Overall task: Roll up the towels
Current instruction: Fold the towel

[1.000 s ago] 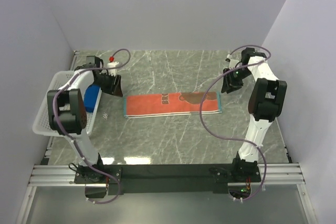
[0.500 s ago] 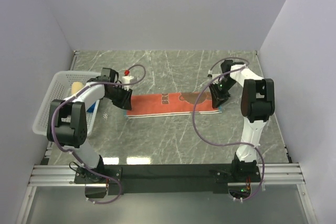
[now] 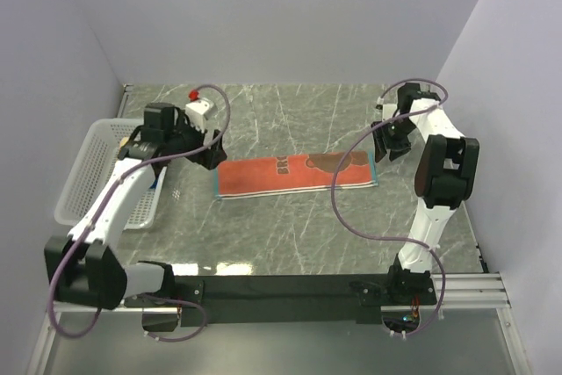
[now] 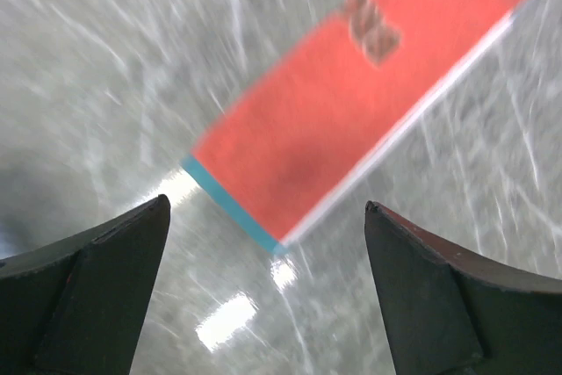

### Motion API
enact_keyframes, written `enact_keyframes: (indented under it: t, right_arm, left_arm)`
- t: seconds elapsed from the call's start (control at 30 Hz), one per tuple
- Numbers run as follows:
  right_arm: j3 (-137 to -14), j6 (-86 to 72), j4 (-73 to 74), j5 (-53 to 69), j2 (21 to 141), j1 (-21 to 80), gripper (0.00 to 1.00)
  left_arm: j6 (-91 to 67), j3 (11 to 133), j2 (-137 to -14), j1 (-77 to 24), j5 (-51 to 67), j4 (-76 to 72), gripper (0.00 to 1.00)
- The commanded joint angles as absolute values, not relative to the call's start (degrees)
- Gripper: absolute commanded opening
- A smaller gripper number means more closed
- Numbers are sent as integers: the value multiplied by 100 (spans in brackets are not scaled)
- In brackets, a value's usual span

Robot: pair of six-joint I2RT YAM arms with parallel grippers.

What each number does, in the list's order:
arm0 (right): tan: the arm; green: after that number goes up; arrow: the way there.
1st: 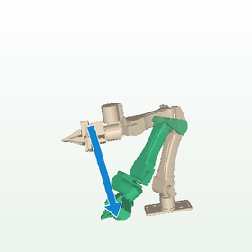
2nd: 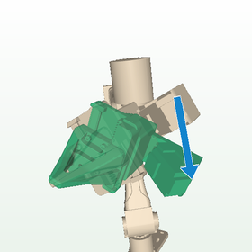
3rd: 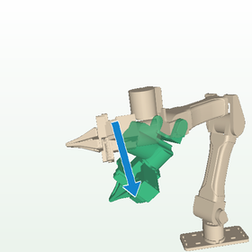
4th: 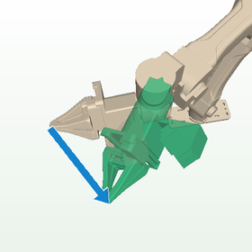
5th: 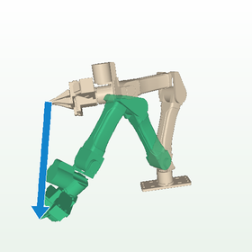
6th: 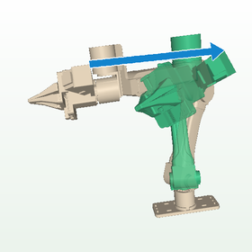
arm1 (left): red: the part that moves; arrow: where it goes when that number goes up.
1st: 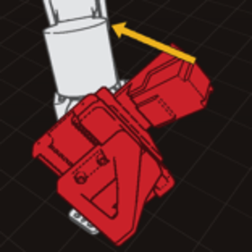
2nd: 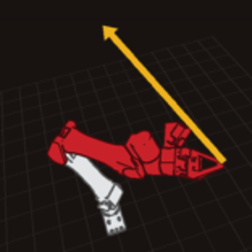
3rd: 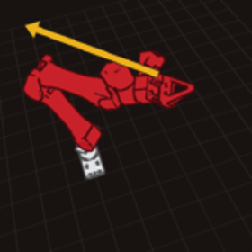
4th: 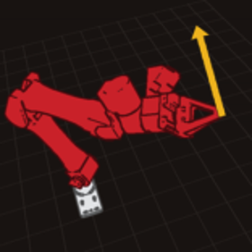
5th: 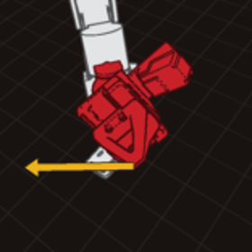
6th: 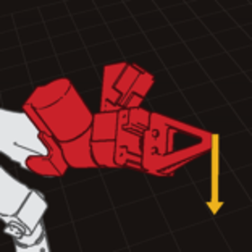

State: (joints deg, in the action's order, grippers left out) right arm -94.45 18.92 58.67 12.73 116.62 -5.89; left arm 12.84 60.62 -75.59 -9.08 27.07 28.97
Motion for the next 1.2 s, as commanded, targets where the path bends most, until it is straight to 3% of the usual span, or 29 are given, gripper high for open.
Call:
enact_keyframes:
  t: [0.0, 0.27, 0.8, 0.97, 1.17]
  right_arm:
    - [-9238, 1530, 5854, 1493, 11390, -536, 59]
    - [-8965, 1152, 5581, 1793, 11768, -466, 59]
    - [-8350, 703, 4957, 1082, 11892, -62, 38]
    - [-8253, 756, 4965, 940, 11567, -167, 46]
    - [-8209, 721, 4869, 905, 11478, -246, 47]
  left_arm:
    - [757, 6082, -6972, -870, 2400, 2129, 99]
    - [176, 6196, -6662, -721, 1819, 1951, 99]
    - [-114, 6258, -6399, -492, 1327, 1793, 99]
    - [-141, 6267, -6398, -492, 1555, 1784, 99]
    - [-184, 6196, -6416, -492, 1723, 1688, 99]
